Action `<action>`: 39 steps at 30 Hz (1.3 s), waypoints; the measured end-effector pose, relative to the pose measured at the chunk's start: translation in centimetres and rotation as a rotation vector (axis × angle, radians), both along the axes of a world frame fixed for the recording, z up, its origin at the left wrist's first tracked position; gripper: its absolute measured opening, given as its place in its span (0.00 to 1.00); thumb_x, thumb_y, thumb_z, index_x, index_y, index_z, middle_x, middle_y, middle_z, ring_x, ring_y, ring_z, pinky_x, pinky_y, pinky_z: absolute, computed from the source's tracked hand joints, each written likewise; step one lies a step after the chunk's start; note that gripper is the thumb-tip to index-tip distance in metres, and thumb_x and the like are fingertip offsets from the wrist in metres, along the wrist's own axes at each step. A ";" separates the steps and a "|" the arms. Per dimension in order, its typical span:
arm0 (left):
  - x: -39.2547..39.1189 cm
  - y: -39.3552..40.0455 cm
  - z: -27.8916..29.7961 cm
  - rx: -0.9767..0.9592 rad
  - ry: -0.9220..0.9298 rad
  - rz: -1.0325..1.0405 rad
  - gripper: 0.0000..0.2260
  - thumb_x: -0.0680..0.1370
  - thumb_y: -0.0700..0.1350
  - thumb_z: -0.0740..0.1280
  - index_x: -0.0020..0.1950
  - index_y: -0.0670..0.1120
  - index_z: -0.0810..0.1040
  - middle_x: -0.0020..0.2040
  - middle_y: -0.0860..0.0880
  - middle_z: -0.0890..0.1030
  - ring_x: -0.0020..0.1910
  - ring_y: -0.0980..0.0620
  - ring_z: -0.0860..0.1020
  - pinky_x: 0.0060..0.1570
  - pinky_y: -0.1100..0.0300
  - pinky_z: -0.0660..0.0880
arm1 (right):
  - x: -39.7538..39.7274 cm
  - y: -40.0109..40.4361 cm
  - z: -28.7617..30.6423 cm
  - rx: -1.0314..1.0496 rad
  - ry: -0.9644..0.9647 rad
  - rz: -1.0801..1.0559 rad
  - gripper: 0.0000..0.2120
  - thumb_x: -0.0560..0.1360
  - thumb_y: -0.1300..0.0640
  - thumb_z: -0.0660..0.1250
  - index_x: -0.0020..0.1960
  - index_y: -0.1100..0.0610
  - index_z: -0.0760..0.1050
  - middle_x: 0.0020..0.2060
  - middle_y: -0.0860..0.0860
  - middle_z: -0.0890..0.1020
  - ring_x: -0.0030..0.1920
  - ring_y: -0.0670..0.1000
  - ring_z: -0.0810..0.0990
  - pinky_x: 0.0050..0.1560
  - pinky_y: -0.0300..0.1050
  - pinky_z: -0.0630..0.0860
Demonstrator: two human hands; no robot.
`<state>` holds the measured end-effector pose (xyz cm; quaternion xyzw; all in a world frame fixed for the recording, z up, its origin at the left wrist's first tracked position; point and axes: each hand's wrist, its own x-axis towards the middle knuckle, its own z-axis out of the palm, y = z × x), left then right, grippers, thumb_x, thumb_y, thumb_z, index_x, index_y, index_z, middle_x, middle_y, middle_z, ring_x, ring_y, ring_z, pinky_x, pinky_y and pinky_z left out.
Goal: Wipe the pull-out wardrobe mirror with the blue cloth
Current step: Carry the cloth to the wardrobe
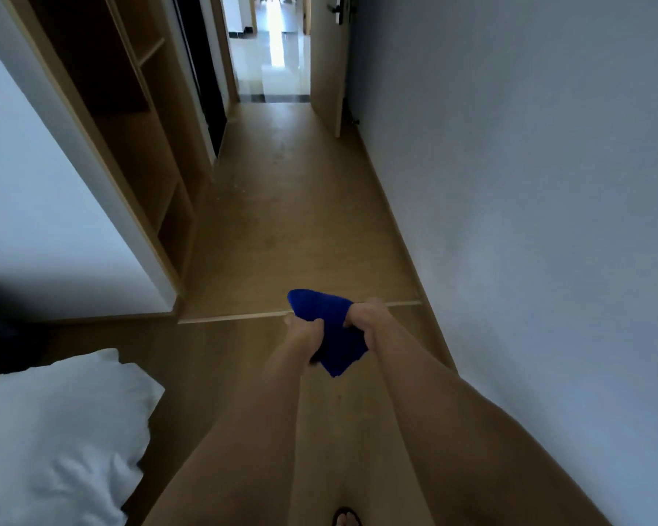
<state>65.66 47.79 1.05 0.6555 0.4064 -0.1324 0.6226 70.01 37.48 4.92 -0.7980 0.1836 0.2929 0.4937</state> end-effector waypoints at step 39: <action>55.8 32.9 0.2 1.044 0.032 -0.755 0.11 0.71 0.42 0.65 0.48 0.52 0.65 0.46 0.50 0.77 0.42 0.49 0.76 0.34 0.55 0.72 | 59.4 31.3 -1.4 -0.798 -0.522 1.189 0.16 0.75 0.60 0.57 0.59 0.50 0.76 0.54 0.51 0.79 0.55 0.55 0.75 0.49 0.48 0.68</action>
